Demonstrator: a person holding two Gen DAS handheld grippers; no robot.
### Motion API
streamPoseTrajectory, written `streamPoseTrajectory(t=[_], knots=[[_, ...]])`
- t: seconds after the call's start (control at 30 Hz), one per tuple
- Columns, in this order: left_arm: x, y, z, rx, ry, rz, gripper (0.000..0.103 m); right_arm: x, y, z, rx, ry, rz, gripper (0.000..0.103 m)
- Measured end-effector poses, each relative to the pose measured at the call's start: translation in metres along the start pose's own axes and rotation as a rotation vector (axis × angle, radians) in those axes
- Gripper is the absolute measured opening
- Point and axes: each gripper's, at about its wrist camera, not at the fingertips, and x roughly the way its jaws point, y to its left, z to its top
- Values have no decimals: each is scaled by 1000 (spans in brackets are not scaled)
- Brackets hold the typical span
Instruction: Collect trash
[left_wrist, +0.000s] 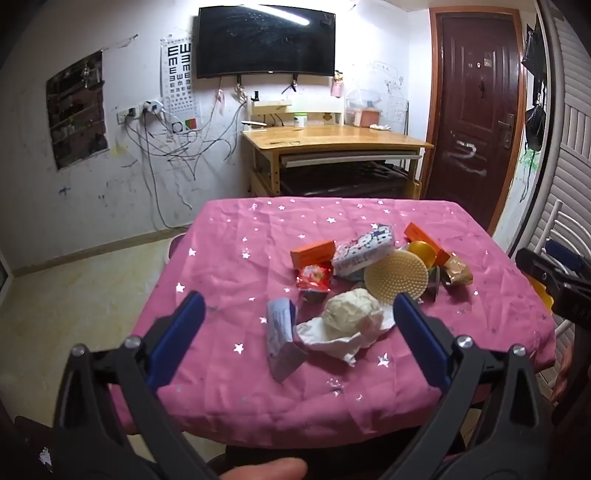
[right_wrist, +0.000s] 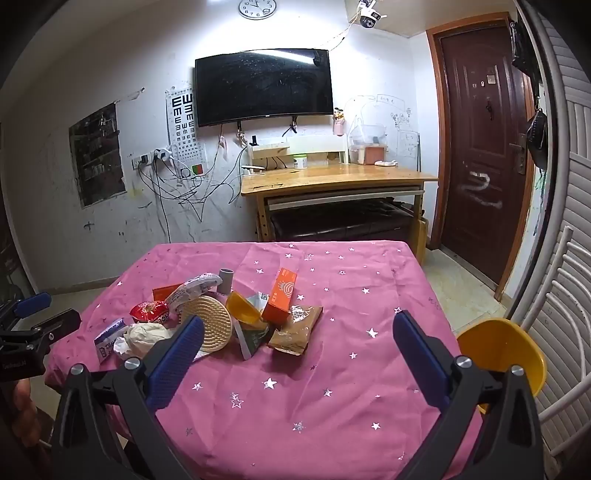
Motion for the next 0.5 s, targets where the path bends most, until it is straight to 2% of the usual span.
streamPoseTrajectory(t=[0.5], knots=[[5,7,3,2,7,-10,97,1,-2,-1,-2,6,-30,96]])
